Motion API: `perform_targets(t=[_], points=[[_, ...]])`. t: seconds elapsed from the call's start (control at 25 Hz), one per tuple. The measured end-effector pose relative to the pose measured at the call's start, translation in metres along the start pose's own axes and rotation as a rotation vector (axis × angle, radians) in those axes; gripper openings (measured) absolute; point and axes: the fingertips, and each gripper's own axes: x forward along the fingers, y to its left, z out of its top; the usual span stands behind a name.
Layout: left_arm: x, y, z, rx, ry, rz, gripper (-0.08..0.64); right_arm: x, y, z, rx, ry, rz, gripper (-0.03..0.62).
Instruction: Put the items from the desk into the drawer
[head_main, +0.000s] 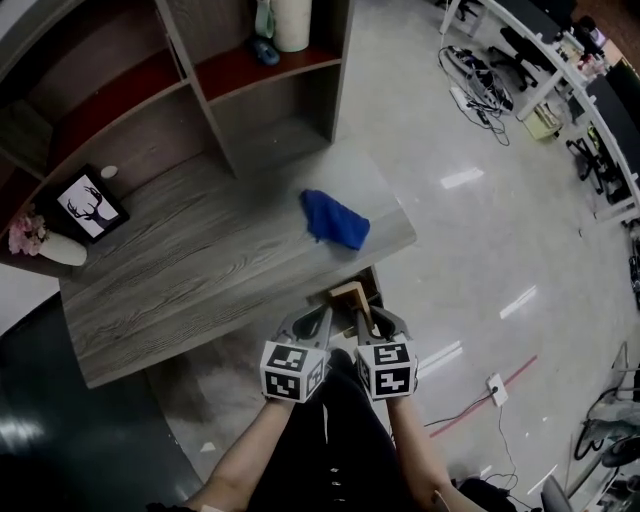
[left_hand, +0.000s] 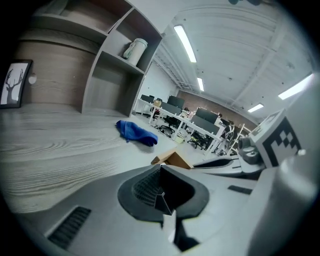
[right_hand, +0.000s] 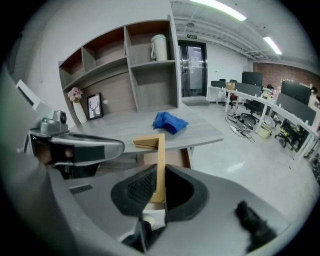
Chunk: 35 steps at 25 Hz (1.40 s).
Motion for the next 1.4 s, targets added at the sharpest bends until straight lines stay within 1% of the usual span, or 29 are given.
perform_targets(t=[0.16,0.28,0.44,0.6,0.72,1.08,1.28,1.36,1.4], points=[[-0.001,0.011,-0.02,-0.021,0.01,0.018,0.011,0.013,0.01,-0.017,-0.003,0.013,0.014,0.052],[0.001,0.017,-0.032,-0.024,0.012,0.02,0.011,0.024,0.014,-0.031,-0.001,0.032,0.021,0.052],[0.006,0.026,-0.048,-0.024,0.014,0.026,0.011,0.038,0.015,-0.035,-0.013,0.011,-0.002,0.052],[0.012,0.037,-0.059,-0.023,0.014,0.027,0.011,0.056,0.023,-0.046,-0.01,0.025,0.008,0.052],[0.015,0.042,-0.066,-0.024,0.016,0.027,0.011,0.066,0.025,-0.052,-0.016,0.028,0.0,0.052],[0.02,0.053,-0.076,-0.024,0.017,0.021,0.011,0.087,0.027,-0.058,-0.053,0.033,-0.067,0.052],[0.021,0.056,-0.077,-0.02,0.023,0.022,0.011,0.086,0.017,-0.051,-0.073,-0.009,-0.15,0.06],[0.021,0.055,-0.077,-0.02,0.025,0.021,0.011,0.082,0.014,-0.044,-0.073,-0.038,-0.168,0.099],[0.021,0.055,-0.076,-0.019,0.026,0.019,0.011,0.081,0.012,-0.041,-0.074,-0.046,-0.171,0.104]])
